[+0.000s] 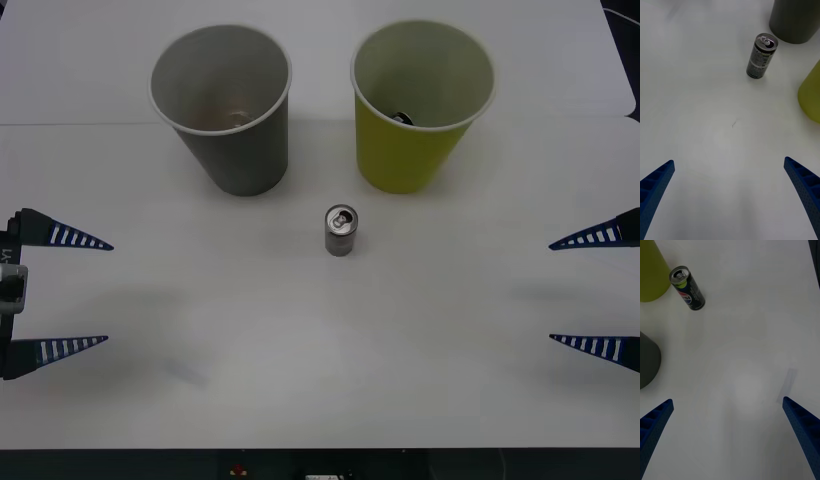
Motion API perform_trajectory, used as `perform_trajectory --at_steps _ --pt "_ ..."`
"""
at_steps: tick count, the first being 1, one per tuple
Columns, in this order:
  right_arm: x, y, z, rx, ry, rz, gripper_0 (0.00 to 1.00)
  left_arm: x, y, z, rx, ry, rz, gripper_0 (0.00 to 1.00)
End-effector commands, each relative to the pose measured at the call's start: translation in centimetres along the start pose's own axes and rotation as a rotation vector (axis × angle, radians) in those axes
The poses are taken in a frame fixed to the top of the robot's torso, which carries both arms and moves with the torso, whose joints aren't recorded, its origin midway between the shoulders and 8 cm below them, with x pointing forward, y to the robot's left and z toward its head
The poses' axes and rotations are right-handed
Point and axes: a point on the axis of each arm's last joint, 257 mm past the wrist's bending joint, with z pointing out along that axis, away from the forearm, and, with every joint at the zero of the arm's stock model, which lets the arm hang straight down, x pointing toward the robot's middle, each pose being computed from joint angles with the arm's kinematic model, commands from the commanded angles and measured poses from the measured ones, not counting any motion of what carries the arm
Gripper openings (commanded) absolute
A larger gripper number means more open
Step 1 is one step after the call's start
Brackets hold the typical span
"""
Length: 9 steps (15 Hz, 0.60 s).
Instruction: Put the can into the green bin and the plastic bottle into the gray bin
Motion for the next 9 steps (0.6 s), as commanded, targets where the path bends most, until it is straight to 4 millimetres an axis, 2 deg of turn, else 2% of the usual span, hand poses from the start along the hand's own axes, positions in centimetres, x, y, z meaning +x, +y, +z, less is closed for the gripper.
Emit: perform_trajectory --at_steps 1,2,6,9 --pt "0.0 0.0 0.0 0.0 0.0 0.0 1.0 0.0 0.0 0.0 0.0 0.0 0.0 1.0" --pt "0.8 1.1 0.9 -0.008 -0.015 0.048 1.0 0.0 0.0 0.0 0.0 0.0 0.0 1.0" --pt "0.5 0.9 1.5 0.027 -0.056 0.077 1.0 0.0 0.0 0.0 0.0 0.0 0.0 1.0" --pt "0.4 1.0 3.4 0.099 -0.16 0.187 1.0 0.0 0.0 0.0 0.0 0.0 0.0 1.0"
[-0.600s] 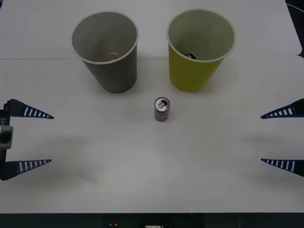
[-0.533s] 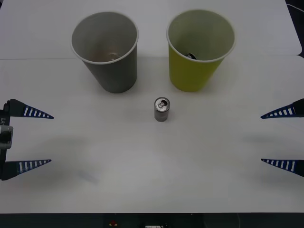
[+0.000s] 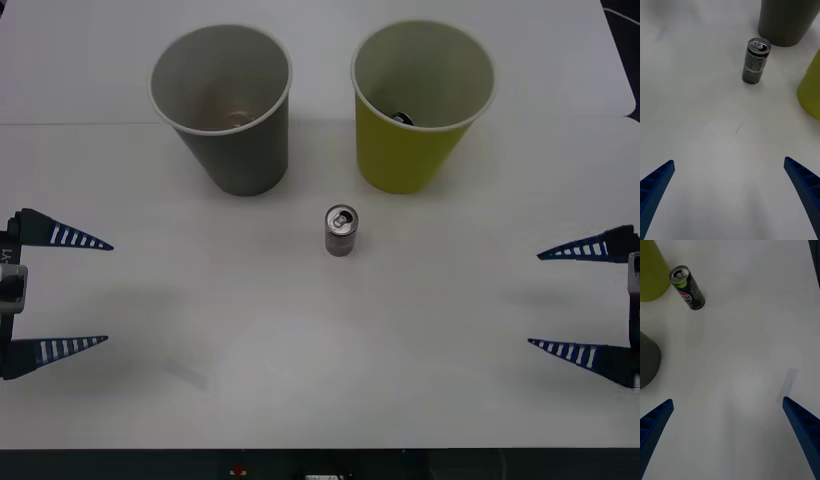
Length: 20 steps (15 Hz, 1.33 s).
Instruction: Put the can into the green bin and the plastic bottle into the gray bin
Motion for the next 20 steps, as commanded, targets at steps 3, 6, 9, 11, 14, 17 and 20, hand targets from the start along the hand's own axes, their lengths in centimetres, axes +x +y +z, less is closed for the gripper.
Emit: perform_trajectory --at_steps 3,6,9,11,14,17,20 --pt "0.1 0.3 2.6 0.095 -0.143 0.142 1.0 0.0 0.0 0.0 0.0 0.0 0.0 1.0" --pt "0.7 -0.1 3.8 0.131 -0.193 0.188 1.0 0.0 0.0 0.0 0.0 0.0 0.0 1.0" --pt "1.1 -0.7 4.9 0.165 -0.238 0.228 1.0 0.0 0.0 0.0 0.0 0.0 0.0 1.0" --pt "1.2 -0.8 5.5 0.2 -0.281 0.247 1.0 0.0 0.0 0.0 0.0 0.0 0.0 1.0" --pt "2.1 -1.2 6.2 0.267 -0.316 0.238 1.0 0.0 0.0 0.0 0.0 0.0 0.0 1.0" --pt "3.1 -1.5 7.2 0.303 -0.345 0.24 1.0 0.0 0.0 0.0 0.0 0.0 0.0 1.0" --pt "3.3 -1.7 9.0 0.319 -0.394 0.261 1.0 0.0 0.0 0.0 0.0 0.0 0.0 1.0"
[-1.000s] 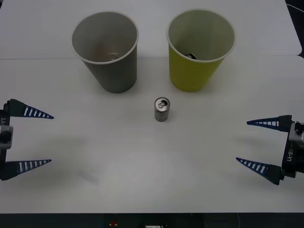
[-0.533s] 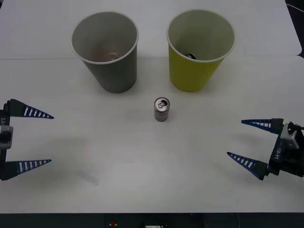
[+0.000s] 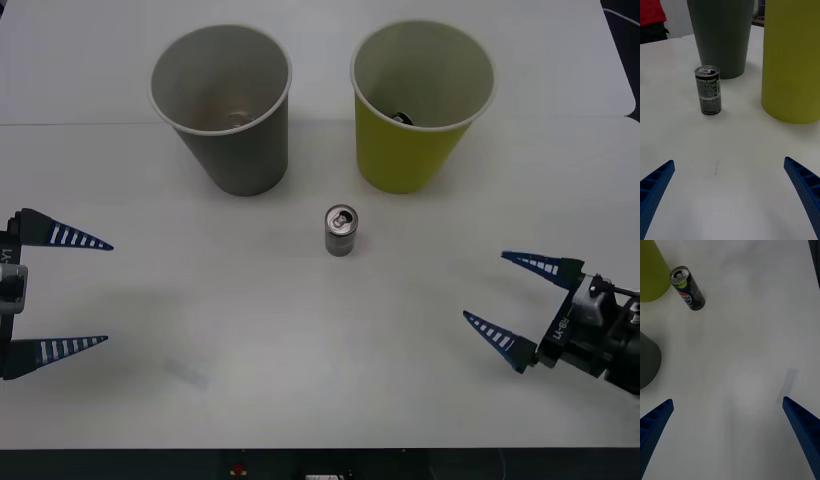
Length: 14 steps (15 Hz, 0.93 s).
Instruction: Put the can into the green bin and the plastic bottle into the gray bin
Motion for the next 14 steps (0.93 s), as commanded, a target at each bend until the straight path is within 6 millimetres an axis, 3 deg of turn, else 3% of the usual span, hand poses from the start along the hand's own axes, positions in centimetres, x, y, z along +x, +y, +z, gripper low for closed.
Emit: perform_trajectory --at_steps 1,8,14 --pt "0.7 0.5 1.9 -0.003 -0.044 0.042 1.0 0.0 0.0 0.0 0.0 0.0 0.0 1.0" --pt "0.5 2.1 7.0 -0.062 -0.126 0.114 1.0 0.0 0.0 0.0 0.0 0.0 0.0 1.0" --pt "-0.7 2.1 10.6 -0.046 -0.143 0.084 1.0 0.0 0.0 0.0 0.0 0.0 0.0 1.0"
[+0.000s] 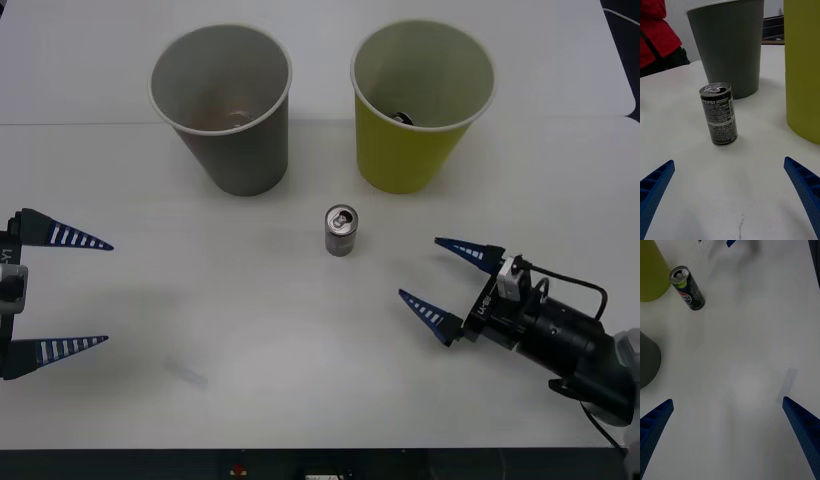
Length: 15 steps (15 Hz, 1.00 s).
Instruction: Put the can into the green bin and the plastic bottle into the gray bin
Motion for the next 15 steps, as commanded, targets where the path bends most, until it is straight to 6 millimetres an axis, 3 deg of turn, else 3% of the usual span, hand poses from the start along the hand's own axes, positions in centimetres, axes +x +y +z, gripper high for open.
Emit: perform_trajectory --at_steps 1,15 --pt "-0.5 0.0 1.8 -0.002 -0.005 -0.027 1.0 0.0 0.0 0.0 0.0 0.0 0.0 1.0" --pt "-0.8 1.0 9.6 0.048 0.025 -0.103 1.0 0.0 0.0 0.0 0.0 0.0 0.0 1.0"
